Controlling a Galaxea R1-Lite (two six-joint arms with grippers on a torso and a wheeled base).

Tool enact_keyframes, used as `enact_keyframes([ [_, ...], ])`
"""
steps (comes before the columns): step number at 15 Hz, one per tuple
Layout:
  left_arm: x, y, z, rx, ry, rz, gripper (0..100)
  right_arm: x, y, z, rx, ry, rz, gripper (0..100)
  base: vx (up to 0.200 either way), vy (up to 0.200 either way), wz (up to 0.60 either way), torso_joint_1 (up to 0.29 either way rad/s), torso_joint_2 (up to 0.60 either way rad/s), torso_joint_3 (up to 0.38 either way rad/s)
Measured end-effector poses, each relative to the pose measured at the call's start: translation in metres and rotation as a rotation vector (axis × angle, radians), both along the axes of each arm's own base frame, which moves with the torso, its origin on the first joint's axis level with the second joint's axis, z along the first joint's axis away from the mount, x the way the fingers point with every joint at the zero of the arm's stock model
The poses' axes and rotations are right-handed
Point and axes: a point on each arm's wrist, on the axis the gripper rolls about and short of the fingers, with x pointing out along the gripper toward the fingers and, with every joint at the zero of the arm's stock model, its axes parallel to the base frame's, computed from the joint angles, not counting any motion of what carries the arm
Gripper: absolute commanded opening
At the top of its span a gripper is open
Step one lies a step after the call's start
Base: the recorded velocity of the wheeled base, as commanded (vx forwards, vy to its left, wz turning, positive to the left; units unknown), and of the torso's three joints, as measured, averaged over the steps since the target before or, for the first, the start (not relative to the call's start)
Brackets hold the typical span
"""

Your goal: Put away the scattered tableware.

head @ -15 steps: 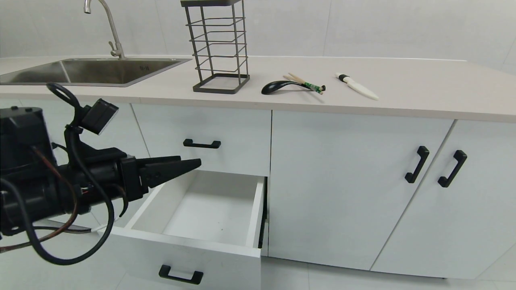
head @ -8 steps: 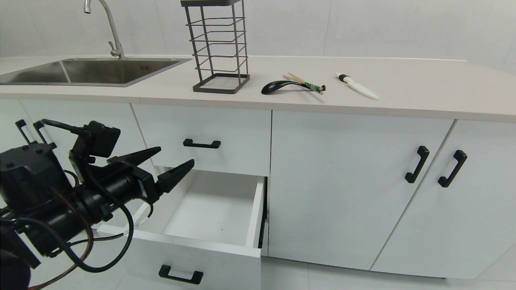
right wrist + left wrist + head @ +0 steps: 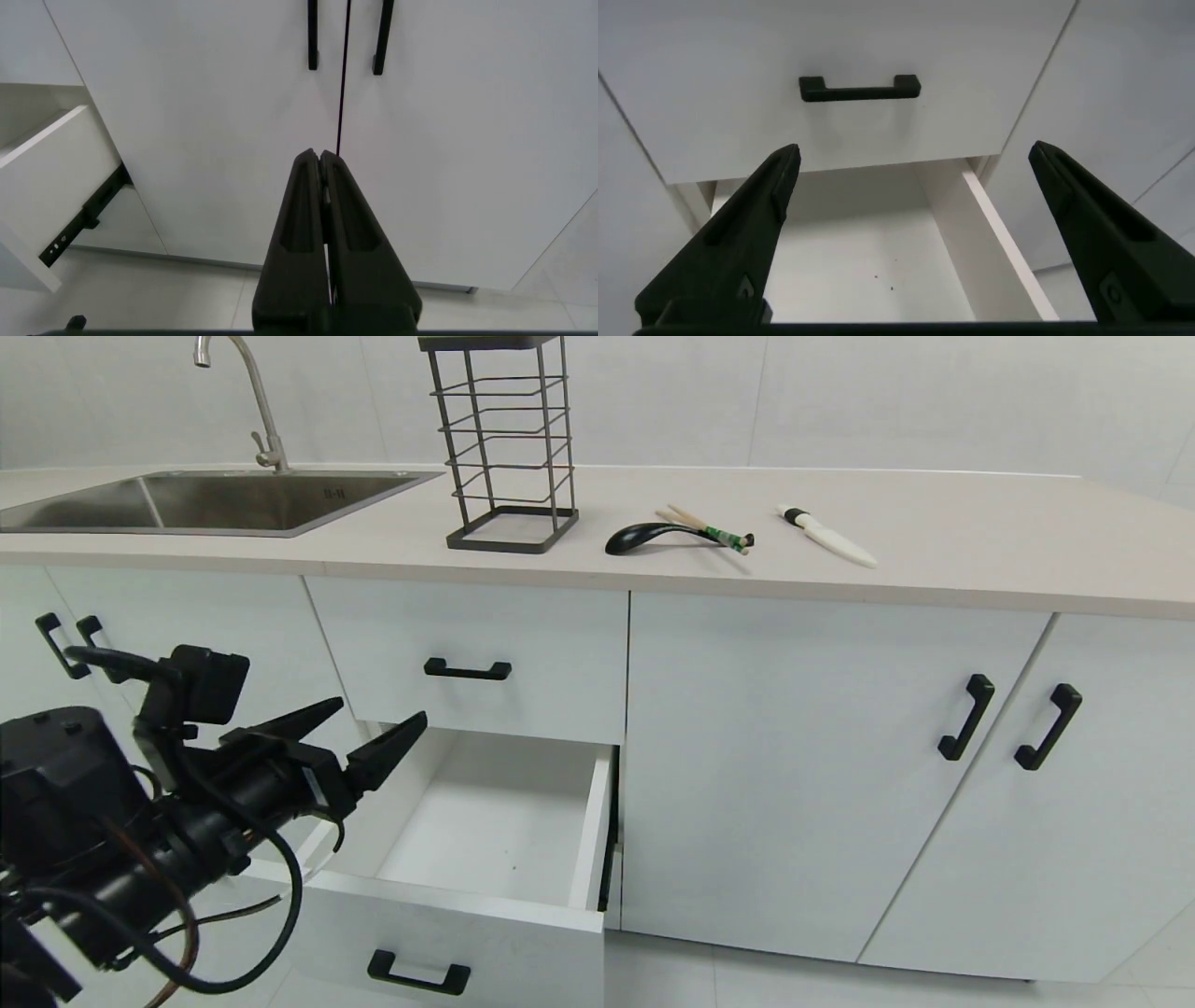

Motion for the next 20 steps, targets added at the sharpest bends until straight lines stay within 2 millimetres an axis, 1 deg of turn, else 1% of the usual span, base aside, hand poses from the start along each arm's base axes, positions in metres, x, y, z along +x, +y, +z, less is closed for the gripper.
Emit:
enact_keyframes([
  [3, -0.036, 0.014, 0.008, -0.022, -0.055, 0.02, 100, 0.0, 0.0, 0.0, 0.0, 0.0, 0.0, 0, 0.0, 0.0, 0.0, 0.0, 0.0, 0.0],
  [7, -0.082, 0.038, 0.014, -0.035, -0.15, 0.108, 100, 0.0, 0.0, 0.0, 0.0, 0.0, 0.0, 0, 0.0, 0.0, 0.0, 0.0, 0.0, 0.0],
  [9, -0.101, 0.046, 0.015, -0.007, -0.187, 0.157, 100, 0.0, 0.0, 0.0, 0.0, 0.0, 0.0, 0, 0.0, 0.0, 0.0, 0.0, 0.0, 0.0],
  [11, -0.119, 0.049, 0.012, 0.064, -0.203, 0.175, 100, 0.0, 0.0, 0.0, 0.0, 0.0, 0.0, 0, 0.0, 0.0, 0.0, 0.0, 0.0, 0.0],
  [14, -0.149, 0.053, 0.002, 0.2, -0.208, 0.178, 100, 0.0, 0.0, 0.0, 0.0, 0.0, 0.0, 0, 0.0, 0.0, 0.0, 0.0, 0.0, 0.0],
  [16, -0.169, 0.055, -0.008, 0.248, -0.2, 0.174, 100, 0.0, 0.0, 0.0, 0.0, 0.0, 0.0, 0, 0.0, 0.0, 0.0, 0.0, 0.0, 0.0],
  [20, -0.203, 0.058, -0.043, 0.297, -0.091, 0.163, 100, 0.0, 0.0, 0.0, 0.0, 0.0, 0.0, 0, 0.0, 0.0, 0.0, 0.0, 0.0, 0.0],
])
